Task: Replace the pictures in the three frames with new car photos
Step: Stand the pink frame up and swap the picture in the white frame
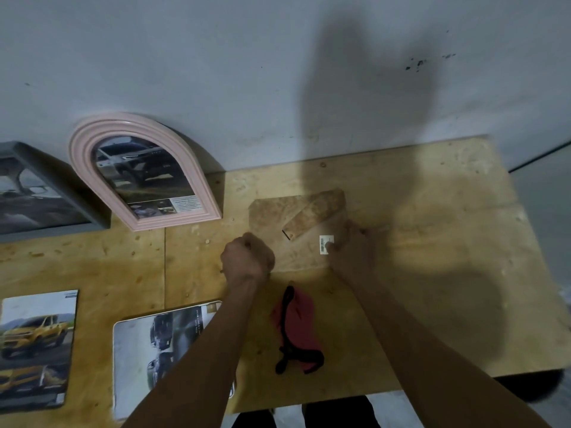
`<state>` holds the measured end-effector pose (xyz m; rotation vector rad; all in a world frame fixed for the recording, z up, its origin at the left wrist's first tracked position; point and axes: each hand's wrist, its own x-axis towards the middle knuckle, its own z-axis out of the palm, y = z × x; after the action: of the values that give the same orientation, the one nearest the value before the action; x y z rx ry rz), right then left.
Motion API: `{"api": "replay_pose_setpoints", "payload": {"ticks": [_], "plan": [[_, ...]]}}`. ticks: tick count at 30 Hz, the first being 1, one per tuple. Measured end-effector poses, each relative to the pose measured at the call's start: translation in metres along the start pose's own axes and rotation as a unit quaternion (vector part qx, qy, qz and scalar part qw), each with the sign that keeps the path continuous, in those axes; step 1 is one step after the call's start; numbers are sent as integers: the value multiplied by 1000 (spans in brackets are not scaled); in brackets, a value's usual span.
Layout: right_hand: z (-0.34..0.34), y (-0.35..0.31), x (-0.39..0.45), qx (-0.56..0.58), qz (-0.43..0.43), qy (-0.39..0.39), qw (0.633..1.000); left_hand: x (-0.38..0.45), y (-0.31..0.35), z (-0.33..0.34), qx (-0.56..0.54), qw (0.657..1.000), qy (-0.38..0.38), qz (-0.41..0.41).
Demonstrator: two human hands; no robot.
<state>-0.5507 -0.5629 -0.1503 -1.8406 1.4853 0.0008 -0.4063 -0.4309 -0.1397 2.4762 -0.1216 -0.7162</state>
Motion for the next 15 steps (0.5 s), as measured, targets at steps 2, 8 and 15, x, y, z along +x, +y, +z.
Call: {"api": "replay_pose_setpoints", "payload": {"ticks": [2, 8, 15], "plan": [[3, 1, 0, -14, -3, 0, 1000, 2, -2, 1, 1, 1000, -1, 6], [4, -3, -9, -28, -13, 19, 999, -2, -4, -7, 2, 999, -32, 19], [45, -44, -83, -33, -137, 36, 989, -21, -57, -71, -21, 996, -31, 84]]}}
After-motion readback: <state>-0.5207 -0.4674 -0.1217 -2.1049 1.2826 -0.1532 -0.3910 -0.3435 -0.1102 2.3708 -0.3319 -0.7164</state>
